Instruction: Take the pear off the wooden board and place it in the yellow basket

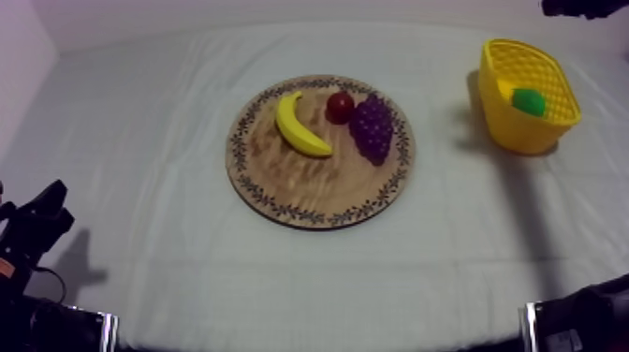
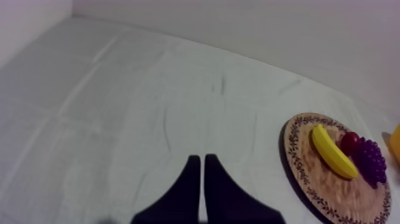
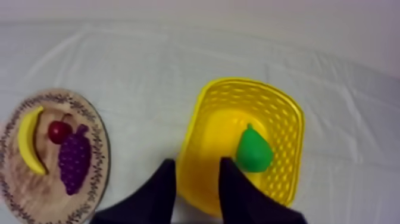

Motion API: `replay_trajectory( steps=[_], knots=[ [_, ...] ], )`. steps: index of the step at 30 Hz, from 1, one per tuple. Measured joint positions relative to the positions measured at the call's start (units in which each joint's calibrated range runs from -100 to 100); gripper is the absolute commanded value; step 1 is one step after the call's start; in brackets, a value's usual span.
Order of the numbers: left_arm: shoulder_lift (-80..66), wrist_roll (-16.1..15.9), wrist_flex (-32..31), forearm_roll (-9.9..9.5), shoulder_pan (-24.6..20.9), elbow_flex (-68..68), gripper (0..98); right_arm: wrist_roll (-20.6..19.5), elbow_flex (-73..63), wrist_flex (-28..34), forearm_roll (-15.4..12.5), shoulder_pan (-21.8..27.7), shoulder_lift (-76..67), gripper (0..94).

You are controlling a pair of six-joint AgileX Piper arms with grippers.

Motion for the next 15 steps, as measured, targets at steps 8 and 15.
replay_trajectory(
  steps=[8,15],
  knots=[
    [0.0,0.0,0.0,0.0,0.0,0.0,0.1,-4.99,21.38,-14.3,-2.74,-1.04,-21.26,2.9],
    [0.0,0.0,0.0,0.0,0.0,0.0,0.1,-4.94,38.48,-17.31,-5.46,-1.57,-38.46,0.7]
  ],
)
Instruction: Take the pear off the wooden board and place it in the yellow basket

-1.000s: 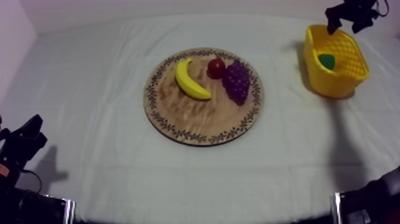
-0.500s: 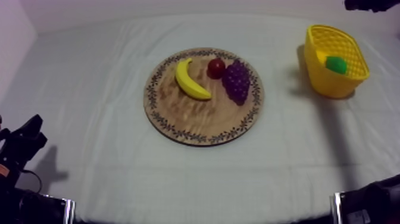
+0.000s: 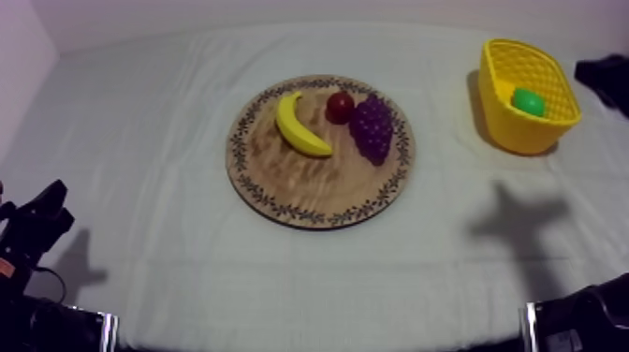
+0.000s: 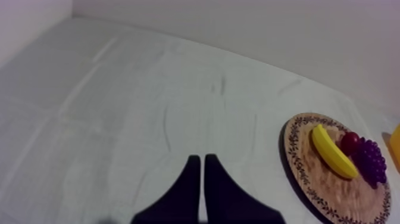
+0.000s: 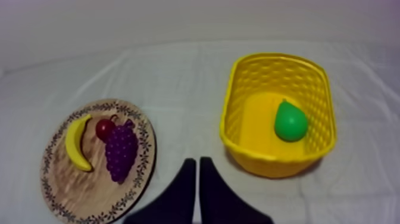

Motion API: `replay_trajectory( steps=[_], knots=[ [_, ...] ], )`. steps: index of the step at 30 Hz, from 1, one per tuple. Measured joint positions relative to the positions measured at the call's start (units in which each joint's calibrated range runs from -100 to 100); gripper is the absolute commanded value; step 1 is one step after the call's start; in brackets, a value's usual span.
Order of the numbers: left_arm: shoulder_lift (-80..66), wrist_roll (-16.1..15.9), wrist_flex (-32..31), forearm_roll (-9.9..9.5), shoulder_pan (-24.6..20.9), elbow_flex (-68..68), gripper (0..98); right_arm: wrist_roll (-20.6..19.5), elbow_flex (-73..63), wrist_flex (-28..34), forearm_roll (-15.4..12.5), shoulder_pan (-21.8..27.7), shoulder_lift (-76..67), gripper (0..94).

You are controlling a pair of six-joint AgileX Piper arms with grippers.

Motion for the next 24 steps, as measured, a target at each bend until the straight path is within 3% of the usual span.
replay_trajectory(
  steps=[4,10,14,20,24],
  knots=[
    [0.0,0.03,0.0,0.0,0.0,0.0,0.1,-0.57,8.86,-2.29,-1.95,0.9,-8.48,0.5],
    [0.0,0.03,0.0,0.0,0.0,0.0,0.1,2.86,22.09,-2.98,-6.01,1.32,-22.62,0.5],
    [0.0,0.03,0.0,0.0,0.0,0.0,0.1,2.82,30.46,-4.23,-7.49,1.88,-30.05,0.4],
    [0.0,0.03,0.0,0.0,0.0,0.0,0.1,-2.52,39.43,-6.56,-3.58,2.28,-37.26,0.3],
    [0.0,0.03,0.0,0.0,0.0,0.0,0.1,-4.39,42.16,-11.5,-1.39,2.44,-37.49,0.3]
  ],
)
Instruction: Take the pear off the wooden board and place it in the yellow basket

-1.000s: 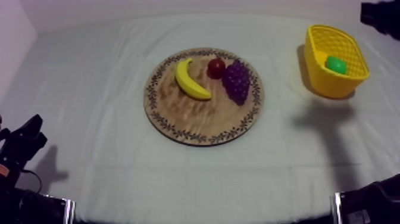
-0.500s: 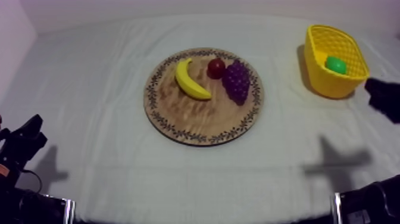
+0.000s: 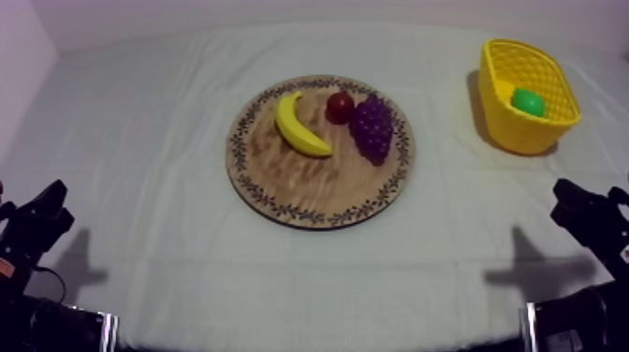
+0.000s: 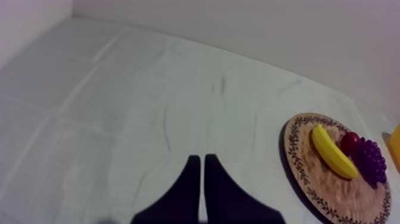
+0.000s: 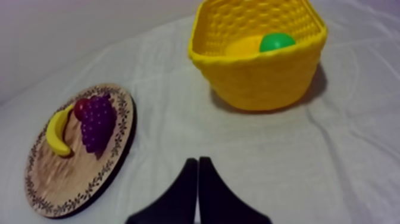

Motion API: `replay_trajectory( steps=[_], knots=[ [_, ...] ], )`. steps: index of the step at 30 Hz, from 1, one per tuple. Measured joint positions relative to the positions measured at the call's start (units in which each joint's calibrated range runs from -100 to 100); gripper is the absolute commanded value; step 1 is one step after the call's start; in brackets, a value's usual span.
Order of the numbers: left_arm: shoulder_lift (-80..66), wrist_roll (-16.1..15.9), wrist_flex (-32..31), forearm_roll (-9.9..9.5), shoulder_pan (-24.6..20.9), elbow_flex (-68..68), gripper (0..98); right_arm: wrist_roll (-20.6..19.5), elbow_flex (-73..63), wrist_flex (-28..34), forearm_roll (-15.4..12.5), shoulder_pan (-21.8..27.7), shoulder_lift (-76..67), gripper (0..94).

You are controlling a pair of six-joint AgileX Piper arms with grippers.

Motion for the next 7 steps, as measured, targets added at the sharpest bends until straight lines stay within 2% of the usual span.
replay_trajectory(
  steps=[3,7],
  knots=[
    [0.0,0.0,0.0,0.0,0.0,0.0,0.1,0.27,0.51,-2.15,0.82,0.0,0.01,0.3],
    [0.0,0.0,0.0,0.0,0.0,0.0,0.1,3.33,0.66,-2.33,1.02,0.0,0.01,0.3]
  ],
)
